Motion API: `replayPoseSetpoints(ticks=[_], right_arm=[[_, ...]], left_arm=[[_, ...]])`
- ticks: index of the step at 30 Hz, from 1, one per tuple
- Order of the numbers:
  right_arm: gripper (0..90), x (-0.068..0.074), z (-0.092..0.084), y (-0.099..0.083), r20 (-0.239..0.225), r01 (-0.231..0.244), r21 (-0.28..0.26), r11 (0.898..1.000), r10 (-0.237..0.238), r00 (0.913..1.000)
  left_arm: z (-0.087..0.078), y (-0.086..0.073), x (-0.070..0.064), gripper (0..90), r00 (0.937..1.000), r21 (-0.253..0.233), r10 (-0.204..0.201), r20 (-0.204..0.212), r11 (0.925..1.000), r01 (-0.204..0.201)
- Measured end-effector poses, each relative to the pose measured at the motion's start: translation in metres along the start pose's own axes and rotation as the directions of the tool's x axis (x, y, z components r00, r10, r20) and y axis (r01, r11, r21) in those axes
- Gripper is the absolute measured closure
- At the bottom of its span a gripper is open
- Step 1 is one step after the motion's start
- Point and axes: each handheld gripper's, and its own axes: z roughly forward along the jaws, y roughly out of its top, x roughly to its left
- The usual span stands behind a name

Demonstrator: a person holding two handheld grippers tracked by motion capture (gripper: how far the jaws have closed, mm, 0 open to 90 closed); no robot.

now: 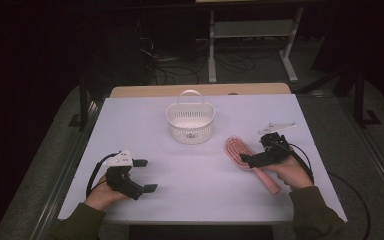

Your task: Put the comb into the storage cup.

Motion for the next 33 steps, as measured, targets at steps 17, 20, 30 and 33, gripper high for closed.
replayPoseSetpoints(ticks=[17, 20, 30, 33], right_arm=[[0.0, 0.001, 0.005, -0.008, 0.002, -0.005, 0.062, 0.998, 0.005, 1.0], [0.0, 0.001, 0.007, -0.009, 0.001, -0.006, 0.073, 0.997, 0.006, 1.0], [0.0, 0.003, 0.011, -0.015, -0.011, 0.005, 0.118, 0.993, -0.004, 0.9999], [0.0, 0.003, 0.013, -0.017, -0.011, 0.006, 0.131, 0.991, -0.004, 0.9999]], left_arm=[[0.0, -0.001, 0.0, 0.0, 1.0, 0.002, -0.002, 0.001, 1.0, 0.002], [0.0, -0.001, 0.0, 0.0, 1.0, 0.003, -0.001, 0.001, 1.0, 0.001], [0.0, -0.001, 0.0, 0.0, 1.0, 0.004, 0.0, 0.002, 1.0, 0.0], [0.0, -0.001, 0.0, 0.0, 1.0, 0.002, 0.0, 0.0, 1.0, 0.0]])
